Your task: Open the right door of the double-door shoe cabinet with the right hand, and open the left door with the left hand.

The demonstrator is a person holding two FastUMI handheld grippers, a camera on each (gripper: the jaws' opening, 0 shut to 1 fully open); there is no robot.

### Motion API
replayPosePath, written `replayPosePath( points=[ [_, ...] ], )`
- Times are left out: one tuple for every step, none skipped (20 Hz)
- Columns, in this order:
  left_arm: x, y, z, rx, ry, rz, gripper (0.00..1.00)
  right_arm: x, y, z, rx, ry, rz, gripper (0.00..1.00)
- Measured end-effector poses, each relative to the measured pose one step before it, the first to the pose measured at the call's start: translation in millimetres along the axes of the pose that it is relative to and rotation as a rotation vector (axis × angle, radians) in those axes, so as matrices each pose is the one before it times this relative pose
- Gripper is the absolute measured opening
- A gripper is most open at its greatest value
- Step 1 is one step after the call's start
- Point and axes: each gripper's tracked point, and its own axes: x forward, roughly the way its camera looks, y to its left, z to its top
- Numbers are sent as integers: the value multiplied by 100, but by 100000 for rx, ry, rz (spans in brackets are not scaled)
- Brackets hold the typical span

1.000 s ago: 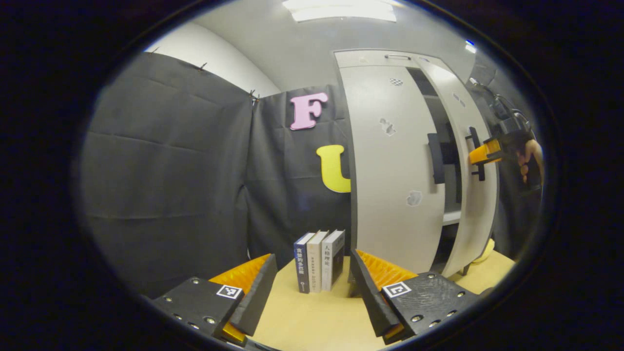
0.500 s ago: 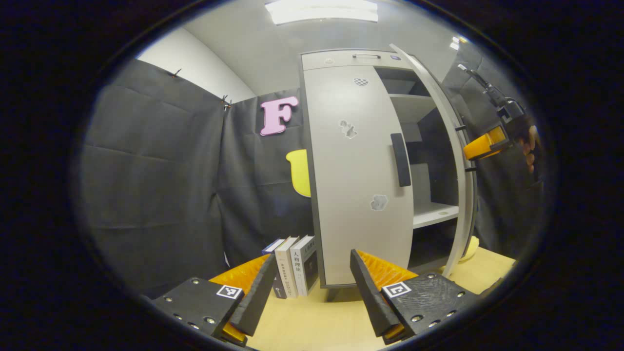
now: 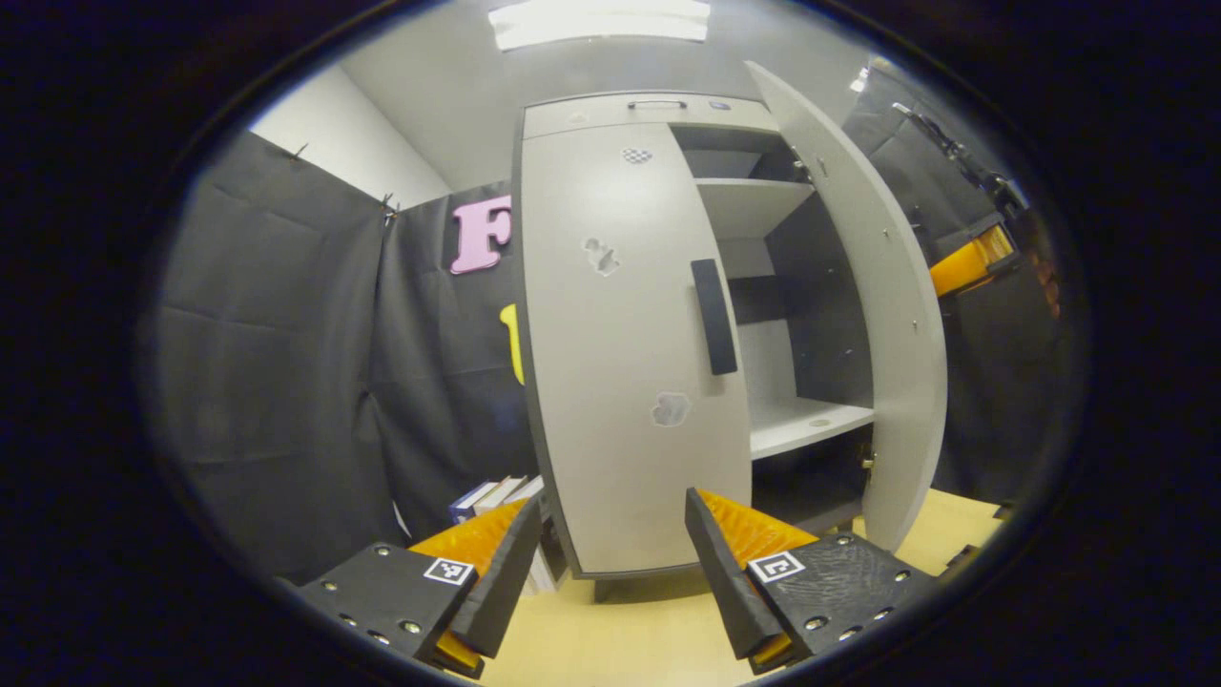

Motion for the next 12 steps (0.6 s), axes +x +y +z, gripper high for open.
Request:
replayPosePath(
  points=[
    [339,-912,243,142,-294,-1729,89,-496,-353,-250,-103,115,-198,14],
    [274,-686,75,202,-191,-1587,88,-436,-419,-76,-226,-123,-300,14],
    [296,-675,174,388,-280,-1323,89,-400,-873,119,-747,-163,-526,14],
    [134,-494,21,685,-89,-981,88,-333,-854,160,-1388,-207,-883,14],
    [236,-393,77,751,21,-603,88,-262,-825,23,-1563,-257,-1300,14],
    [137,-291,-95,555,101,-451,88,-278,-808,48,-1259,-380,-1494,14],
    [149,-290,-33,253,330,-335,88,-257,-766,-80,-1021,-568,-1353,14],
    [60,-147,-132,-12,342,-212,88,-169,-703,-8,-384,-350,-1011,14],
    [104,-168,-58,-33,333,-179,88,-137,-160,-32,33,-669,-302,14],
    [-5,-61,-245,14,569,-46,88,-129,-383,-11,831,-357,281,13],
    [186,35,-170,86,594,200,88,-158,-536,-15,1768,-488,97,14],
    [24,-4,-114,75,487,183,88,-126,-412,3,1083,-529,-126,13]
  ],
)
